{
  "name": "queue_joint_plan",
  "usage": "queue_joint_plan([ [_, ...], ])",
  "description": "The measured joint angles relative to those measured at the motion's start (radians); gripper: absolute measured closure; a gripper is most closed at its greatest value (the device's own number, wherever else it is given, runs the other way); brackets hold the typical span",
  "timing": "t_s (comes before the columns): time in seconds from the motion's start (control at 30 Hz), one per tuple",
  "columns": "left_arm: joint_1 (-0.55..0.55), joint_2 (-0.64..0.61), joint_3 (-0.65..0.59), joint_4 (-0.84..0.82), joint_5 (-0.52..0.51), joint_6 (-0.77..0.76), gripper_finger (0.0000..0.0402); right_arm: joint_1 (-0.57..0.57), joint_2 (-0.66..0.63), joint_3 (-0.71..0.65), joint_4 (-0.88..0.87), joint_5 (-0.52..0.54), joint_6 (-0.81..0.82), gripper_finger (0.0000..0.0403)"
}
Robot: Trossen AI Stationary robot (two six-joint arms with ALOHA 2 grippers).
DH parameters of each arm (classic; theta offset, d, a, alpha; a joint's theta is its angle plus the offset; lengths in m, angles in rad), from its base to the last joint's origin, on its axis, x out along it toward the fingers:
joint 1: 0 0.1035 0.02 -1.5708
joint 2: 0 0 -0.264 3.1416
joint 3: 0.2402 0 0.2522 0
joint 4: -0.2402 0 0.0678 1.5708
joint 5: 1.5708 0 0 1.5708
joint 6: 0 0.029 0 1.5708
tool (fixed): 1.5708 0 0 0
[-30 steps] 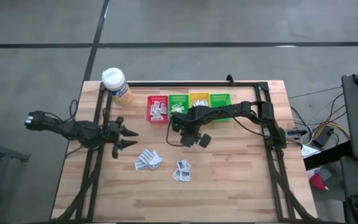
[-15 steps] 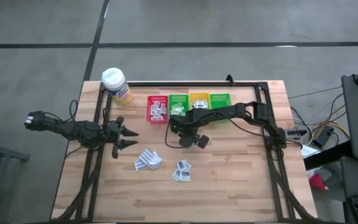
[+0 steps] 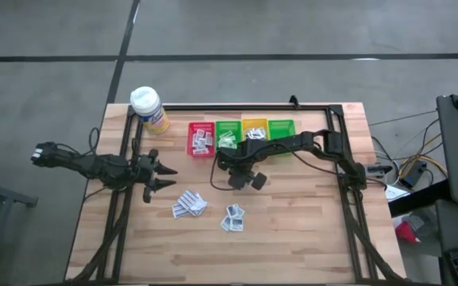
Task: Pick & Place First Aid Supplies
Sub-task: Put the alcohol pad into the yellow bin
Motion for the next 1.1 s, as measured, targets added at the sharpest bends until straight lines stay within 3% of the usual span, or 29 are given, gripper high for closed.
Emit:
queue_joint_plan([
  [0.3, 0.000, 0.000, 0.000, 0.001, 0.000, 0.000, 0.0229, 0.000, 0.003, 0.043, -0.008, 0.012, 0.049, 0.0391],
  [0.57, 0.000, 0.000, 0.000, 0.001, 0.000, -0.001, 0.0229, -0.004, 0.012, 0.169, -0.053, 0.027, 0.137, 0.0394],
  [1.1, 0.000, 0.000, -0.001, 0.001, 0.000, -0.002, 0.0229, -0.070, 0.006, 0.622, -0.529, -0.007, 0.177, 0.0394],
])
